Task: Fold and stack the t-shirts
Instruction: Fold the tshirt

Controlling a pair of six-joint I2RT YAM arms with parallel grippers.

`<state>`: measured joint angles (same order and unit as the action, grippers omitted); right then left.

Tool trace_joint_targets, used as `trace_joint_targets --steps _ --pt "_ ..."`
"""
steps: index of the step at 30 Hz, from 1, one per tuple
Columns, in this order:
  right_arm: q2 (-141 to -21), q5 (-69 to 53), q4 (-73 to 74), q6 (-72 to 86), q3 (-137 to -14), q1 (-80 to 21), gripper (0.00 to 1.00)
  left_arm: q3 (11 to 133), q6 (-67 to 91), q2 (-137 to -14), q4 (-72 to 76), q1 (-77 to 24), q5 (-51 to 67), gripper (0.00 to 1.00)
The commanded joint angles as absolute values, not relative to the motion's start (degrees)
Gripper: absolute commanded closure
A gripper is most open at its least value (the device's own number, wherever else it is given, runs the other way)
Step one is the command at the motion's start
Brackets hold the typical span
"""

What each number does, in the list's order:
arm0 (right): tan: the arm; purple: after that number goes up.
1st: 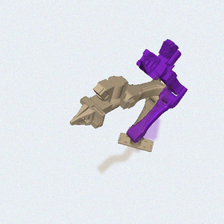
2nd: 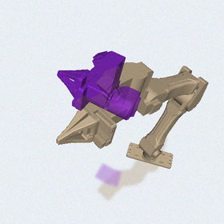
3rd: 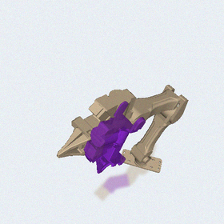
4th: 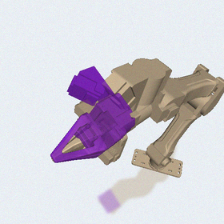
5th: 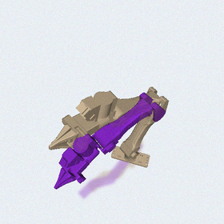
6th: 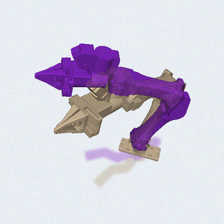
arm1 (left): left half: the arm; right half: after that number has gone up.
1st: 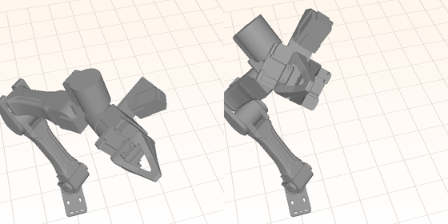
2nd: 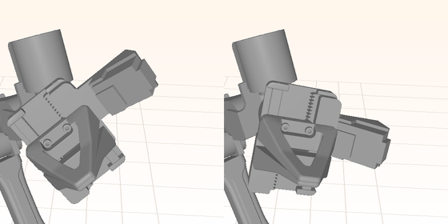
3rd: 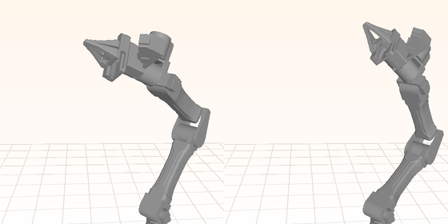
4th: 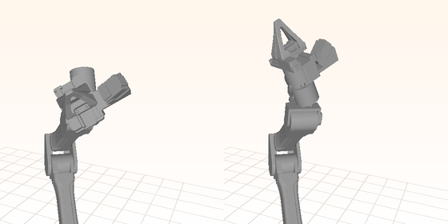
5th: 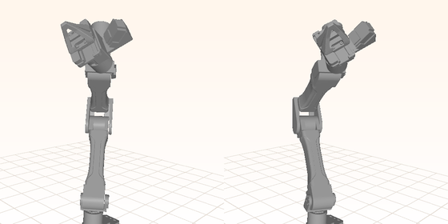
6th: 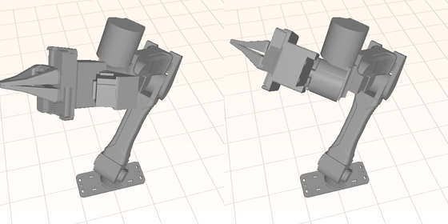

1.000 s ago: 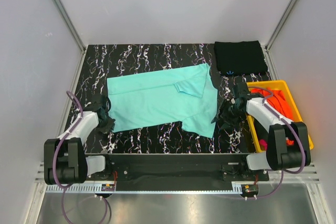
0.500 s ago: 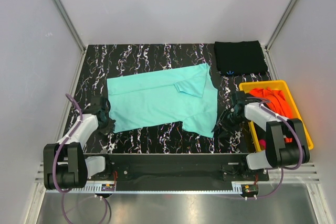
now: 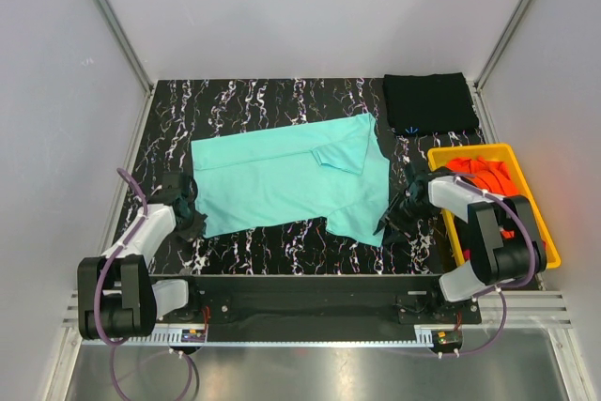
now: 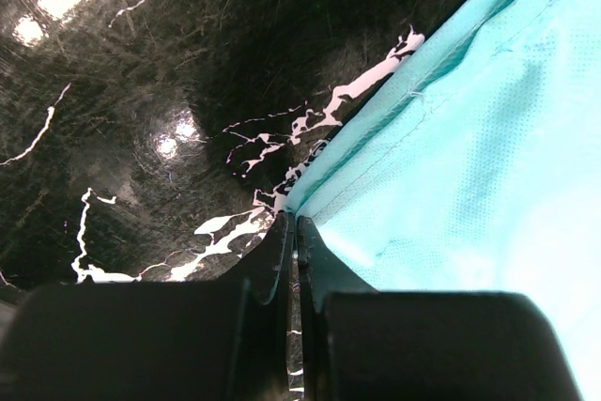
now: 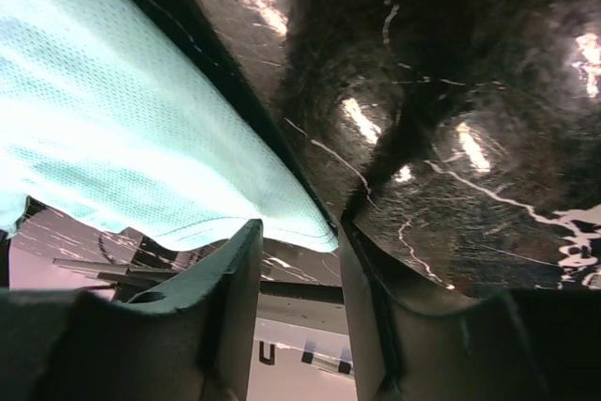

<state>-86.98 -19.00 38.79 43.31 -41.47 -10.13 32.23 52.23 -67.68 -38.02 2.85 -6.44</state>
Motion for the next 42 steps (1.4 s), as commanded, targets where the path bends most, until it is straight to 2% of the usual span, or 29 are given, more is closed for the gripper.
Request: trace_joint_targets --steps 1,8,15,26,34,37,42 --pt "-88.41 -16.61 36.74 45.17 -42.8 -11.77 0.57 34.1 52.91 -67.06 -38.41 3.16 -5.8 0.99" --pt "-88.33 -15.38 35.77 46.49 -42.19 -12.66 0.72 34.01 53.0 -67.15 -38.41 3.16 -5.71 0.99" --pt "-86.84 -15.73 35.42 46.23 -41.57 -12.57 1.0 34.28 52.82 -66.71 -39.11 3.16 -5.89 0.99" --pt "-76.21 -15.03 41.13 44.21 -40.43 -12.66 1.0 31.03 59.59 -58.9 -45.97 4.92 -7.56 1.0" --pt "-72.78 -15.38 42.36 42.81 -40.52 -12.66 1.0 31.2 59.86 -58.62 -47.11 5.27 -5.98 1.0" --pt "-72.07 -14.15 42.45 41.67 -43.58 -12.66 1.0 33.12 57.22 -58.18 -47.11 5.19 -5.02 1.0" --pt "-76.01 -13.09 42.54 38.07 -55.44 -12.66 1.0 38.66 51.17 -59.15 -46.58 5.1 -4.83 1.0"
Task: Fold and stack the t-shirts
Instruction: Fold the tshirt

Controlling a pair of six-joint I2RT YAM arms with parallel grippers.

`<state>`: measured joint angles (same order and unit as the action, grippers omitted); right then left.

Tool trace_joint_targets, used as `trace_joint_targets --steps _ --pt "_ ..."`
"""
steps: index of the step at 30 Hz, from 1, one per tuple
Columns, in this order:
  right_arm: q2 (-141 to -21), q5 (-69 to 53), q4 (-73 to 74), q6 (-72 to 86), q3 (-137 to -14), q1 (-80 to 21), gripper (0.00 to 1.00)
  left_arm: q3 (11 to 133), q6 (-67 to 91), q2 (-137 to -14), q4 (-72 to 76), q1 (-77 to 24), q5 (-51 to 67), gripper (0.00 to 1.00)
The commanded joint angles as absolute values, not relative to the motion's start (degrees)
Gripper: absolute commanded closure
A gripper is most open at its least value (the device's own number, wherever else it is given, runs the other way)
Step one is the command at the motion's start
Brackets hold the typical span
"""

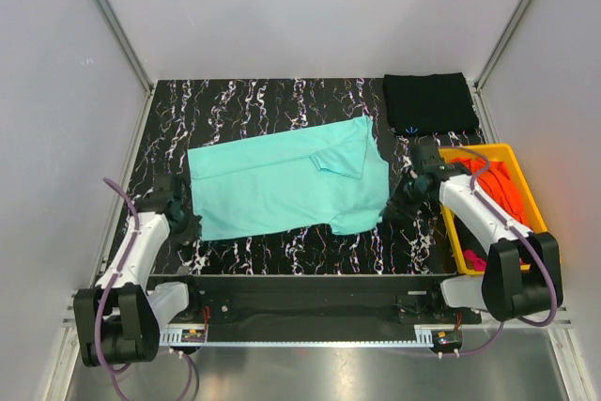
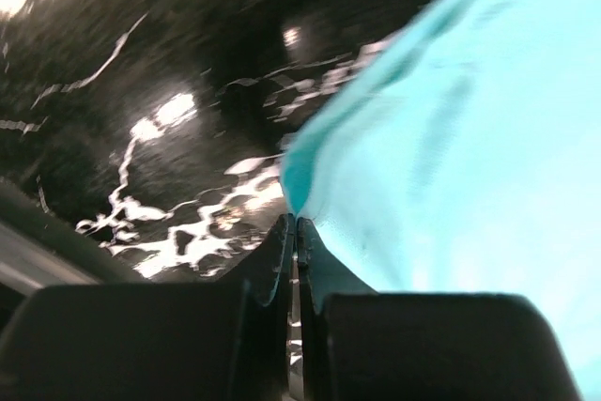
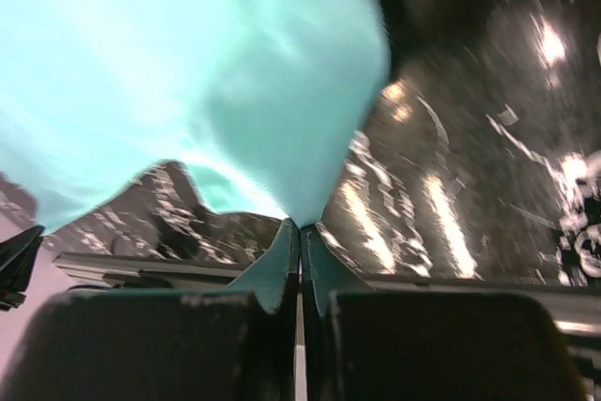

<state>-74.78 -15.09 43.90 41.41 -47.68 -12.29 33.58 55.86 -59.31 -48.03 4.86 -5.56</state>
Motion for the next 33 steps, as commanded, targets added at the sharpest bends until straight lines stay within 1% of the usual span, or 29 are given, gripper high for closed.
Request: trace_joint_targets --steps 1,7,16,22,28,33 --pt "-78.72 -13.53 42.54 37.19 -57.29 -12.57 1.0 40.93 50.2 -60.28 -46.41 5.18 -5.62 1.0" --pt "-90.24 -14.59 42.28 33.4 -73.53 -12.66 1.0 50.07 44.65 -67.93 -45.88 5.19 -9.49 1.0" --pt "-105.27 -17.49 42.45 31.91 -91.47 -12.57 1.0 62.82 41.05 -85.15 -44.91 5.36 -9.76 1.0" --pt "-113.63 -18.98 43.77 31.38 -101.31 -12.66 1.0 67.84 40.96 -93.05 -44.91 5.8 -9.23 1.0" --pt "-120.05 -21.88 45.08 31.55 -109.14 -12.66 1.0 70.22 40.52 -96.85 -44.91 7.12 -8.53 1.0" --pt "-123.66 -22.5 46.32 31.64 -113.11 -12.66 1.0 71.63 40.25 -100.01 -44.83 8.17 -7.82 1.0"
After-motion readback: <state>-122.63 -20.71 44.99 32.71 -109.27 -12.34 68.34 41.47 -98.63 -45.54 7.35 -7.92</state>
